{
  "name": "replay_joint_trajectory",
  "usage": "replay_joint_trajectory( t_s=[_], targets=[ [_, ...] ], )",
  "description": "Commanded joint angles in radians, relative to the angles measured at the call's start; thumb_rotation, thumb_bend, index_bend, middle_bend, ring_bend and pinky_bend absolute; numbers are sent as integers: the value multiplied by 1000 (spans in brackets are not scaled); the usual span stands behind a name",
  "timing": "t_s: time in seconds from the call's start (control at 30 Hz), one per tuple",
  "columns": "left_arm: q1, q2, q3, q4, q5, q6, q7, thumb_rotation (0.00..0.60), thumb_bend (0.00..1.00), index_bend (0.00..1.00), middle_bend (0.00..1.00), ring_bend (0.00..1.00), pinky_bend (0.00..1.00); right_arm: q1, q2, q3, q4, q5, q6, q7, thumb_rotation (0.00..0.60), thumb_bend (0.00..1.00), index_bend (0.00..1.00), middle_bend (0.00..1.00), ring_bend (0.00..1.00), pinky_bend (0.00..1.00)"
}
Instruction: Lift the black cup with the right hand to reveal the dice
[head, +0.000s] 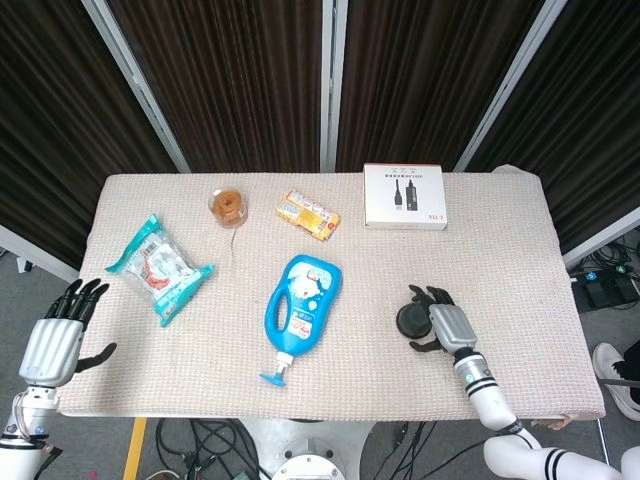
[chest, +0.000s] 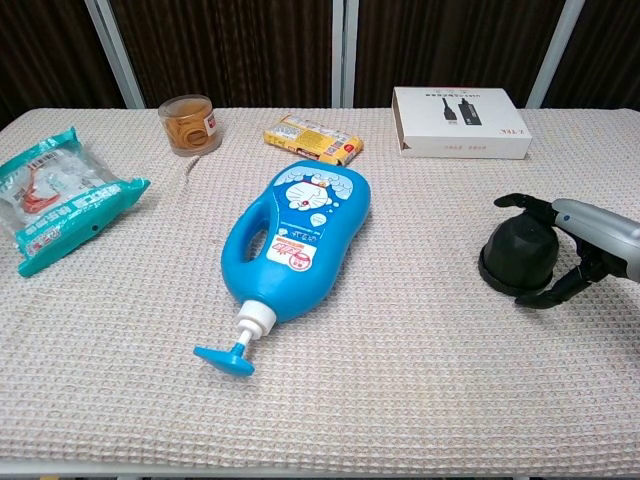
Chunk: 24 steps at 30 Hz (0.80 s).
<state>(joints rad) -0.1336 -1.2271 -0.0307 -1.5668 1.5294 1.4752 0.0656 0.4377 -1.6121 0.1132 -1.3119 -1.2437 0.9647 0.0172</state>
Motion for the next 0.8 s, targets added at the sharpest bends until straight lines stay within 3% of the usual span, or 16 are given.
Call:
replay_joint_trajectory(
  t_s=[0.03,0.63,0.8],
  targets=[
    [0,0,0,0,0,-1,0,600,175,104,74,0,191,0,-2,1,2,0,2,0,600,57,0,234,0,0],
    [1,-3,3,5,-4,-7,-2,600,175,104,74,0,191,-7,-5,5,9,-5,36,-3,600,126,7,335,4,0],
    [1,-3,4,5,-3,-8,-6,600,174,104,74,0,191,-20,-13,13,21,-35,93,22,600,145,222,397,59,0]
  ],
)
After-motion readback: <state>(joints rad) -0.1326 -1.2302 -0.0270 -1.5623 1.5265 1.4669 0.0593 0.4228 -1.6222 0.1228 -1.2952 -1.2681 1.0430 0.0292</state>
